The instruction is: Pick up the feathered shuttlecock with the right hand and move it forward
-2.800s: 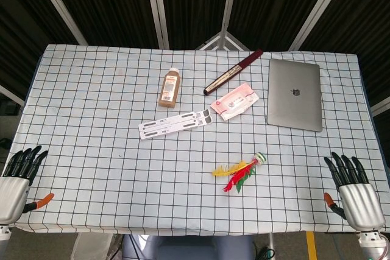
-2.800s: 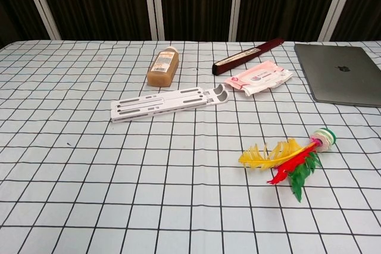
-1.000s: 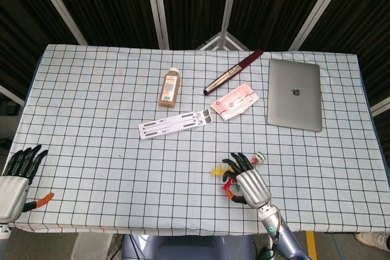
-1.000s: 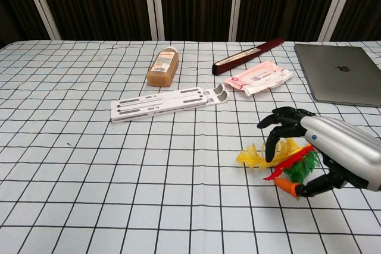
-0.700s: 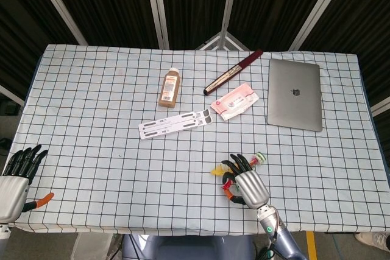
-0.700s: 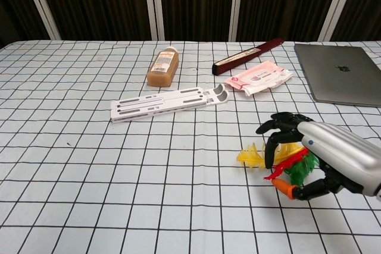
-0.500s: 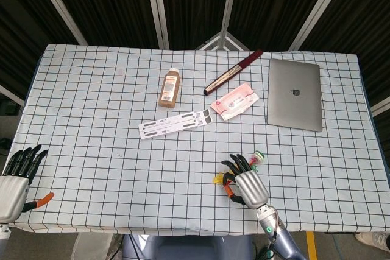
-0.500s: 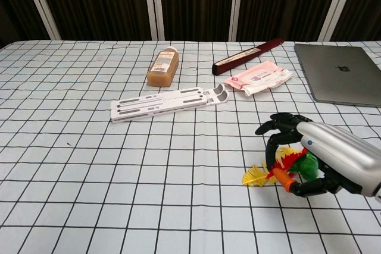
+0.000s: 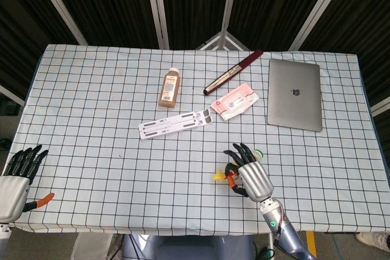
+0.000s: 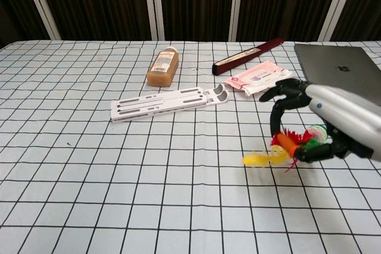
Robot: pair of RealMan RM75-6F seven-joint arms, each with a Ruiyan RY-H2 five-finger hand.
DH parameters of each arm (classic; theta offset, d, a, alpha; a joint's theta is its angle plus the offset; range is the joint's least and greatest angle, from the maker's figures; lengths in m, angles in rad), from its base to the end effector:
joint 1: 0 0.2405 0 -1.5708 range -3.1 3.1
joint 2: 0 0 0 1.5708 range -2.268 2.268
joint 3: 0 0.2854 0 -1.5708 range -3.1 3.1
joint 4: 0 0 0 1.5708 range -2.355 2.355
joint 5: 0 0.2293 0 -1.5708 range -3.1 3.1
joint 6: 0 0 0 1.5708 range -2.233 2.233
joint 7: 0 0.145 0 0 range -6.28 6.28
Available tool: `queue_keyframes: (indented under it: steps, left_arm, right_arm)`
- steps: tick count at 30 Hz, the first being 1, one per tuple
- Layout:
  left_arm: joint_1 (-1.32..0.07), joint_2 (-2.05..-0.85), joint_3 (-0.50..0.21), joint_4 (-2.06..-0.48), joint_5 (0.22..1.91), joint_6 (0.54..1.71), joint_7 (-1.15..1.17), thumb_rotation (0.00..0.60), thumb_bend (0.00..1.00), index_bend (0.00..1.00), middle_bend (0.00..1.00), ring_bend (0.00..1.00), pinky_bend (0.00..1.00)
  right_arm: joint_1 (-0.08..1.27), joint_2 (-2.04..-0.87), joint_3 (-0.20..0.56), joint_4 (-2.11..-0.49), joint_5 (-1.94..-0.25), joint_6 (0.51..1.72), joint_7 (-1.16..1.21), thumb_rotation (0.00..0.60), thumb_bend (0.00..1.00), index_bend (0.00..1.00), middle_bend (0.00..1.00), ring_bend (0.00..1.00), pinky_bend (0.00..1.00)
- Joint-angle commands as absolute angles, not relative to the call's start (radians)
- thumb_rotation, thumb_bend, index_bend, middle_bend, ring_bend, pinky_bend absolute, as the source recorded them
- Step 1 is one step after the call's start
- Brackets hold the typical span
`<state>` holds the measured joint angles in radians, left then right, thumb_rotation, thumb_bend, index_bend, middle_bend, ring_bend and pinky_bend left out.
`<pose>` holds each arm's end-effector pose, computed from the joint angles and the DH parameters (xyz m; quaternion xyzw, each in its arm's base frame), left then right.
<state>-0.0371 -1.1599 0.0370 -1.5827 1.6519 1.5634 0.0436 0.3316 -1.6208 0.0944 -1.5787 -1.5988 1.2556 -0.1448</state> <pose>-0.3371 0.1485 0.1329 -0.6359 -0.3629 -0.3918 0.5572 -0.1985 -0.2408 -0.0331 0.6630 -0.4111 0.5006 0.3753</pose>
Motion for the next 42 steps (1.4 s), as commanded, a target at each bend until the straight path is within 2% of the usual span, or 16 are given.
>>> queue_keyframes:
  steps: [1, 8, 15, 18, 22, 25, 29, 34, 39, 42]
  left_arm:
    - [-0.037, -1.159, 0.037, -1.583, 1.652, 1.563, 0.044, 0.600, 0.00, 0.00, 0.00, 0.00, 0.00]
    - [-0.037, -1.160, 0.037, -1.585, 1.650, 1.561, 0.047, 0.600, 0.00, 0.00, 0.00, 0.00, 0.00]
    - [-0.037, -1.163, 0.036, -1.584, 1.648, 1.561, 0.053, 0.600, 0.00, 0.00, 0.00, 0.00, 0.00]
    - [-0.037, -1.163, 0.036, -1.585, 1.647, 1.561, 0.055, 0.600, 0.00, 0.00, 0.00, 0.00, 0.00]
    - [-0.037, -1.164, 0.035, -1.584, 1.646, 1.561, 0.056, 0.600, 0.00, 0.00, 0.00, 0.00, 0.00]
    - [-0.037, -1.163, 0.036, -1.585, 1.647, 1.561, 0.055, 0.600, 0.00, 0.00, 0.00, 0.00, 0.00]
    - [-0.036, -1.164, 0.035, -1.584, 1.649, 1.565, 0.054, 0.600, 0.00, 0.00, 0.00, 0.00, 0.00]
    - [-0.036, -1.164, 0.035, -1.582, 1.650, 1.565, 0.052, 0.600, 0.00, 0.00, 0.00, 0.00, 0.00]
    - [-0.036, -1.164, 0.036, -1.581, 1.651, 1.566, 0.053, 0.600, 0.00, 0.00, 0.00, 0.00, 0.00]
    - [-0.034, -1.164, 0.035, -1.579, 1.653, 1.571, 0.054, 0.600, 0.00, 0.00, 0.00, 0.00, 0.00]
  right_arm:
    - [0.343, -1.567, 0.151, -1.632, -1.553, 1.264, -0.174, 0.600, 0.58, 0.58, 0.21, 0.00, 0.00]
    - [0.355, -1.449, 0.232, -1.706, -1.411, 1.223, -0.242, 0.600, 0.58, 0.58, 0.21, 0.00, 0.00]
    - [0.363, -1.400, 0.256, -1.702, -1.323, 1.196, -0.269, 0.600, 0.58, 0.57, 0.21, 0.00, 0.00]
    - [0.368, -1.390, 0.264, -1.696, -1.296, 1.191, -0.277, 0.600, 0.58, 0.45, 0.21, 0.00, 0.00]
    - [0.374, -1.371, 0.275, -1.712, -1.264, 1.188, -0.292, 0.600, 0.58, 0.13, 0.14, 0.00, 0.00]
    - [0.379, -1.356, 0.281, -1.732, -1.240, 1.190, -0.319, 0.600, 0.58, 0.01, 0.08, 0.00, 0.00]
    - [0.385, -1.335, 0.289, -1.760, -1.219, 1.197, -0.349, 0.600, 0.55, 0.00, 0.00, 0.00, 0.00]
    - [0.376, -1.295, 0.281, -1.806, -1.228, 1.227, -0.383, 0.600, 0.52, 0.00, 0.00, 0.00, 0.00]
    - [0.315, -1.214, 0.217, -1.853, -1.326, 1.298, -0.388, 0.600, 0.51, 0.00, 0.00, 0.00, 0.00]
    - [0.244, -1.147, 0.135, -1.856, -1.439, 1.365, -0.362, 0.600, 0.46, 0.00, 0.00, 0.00, 0.00]
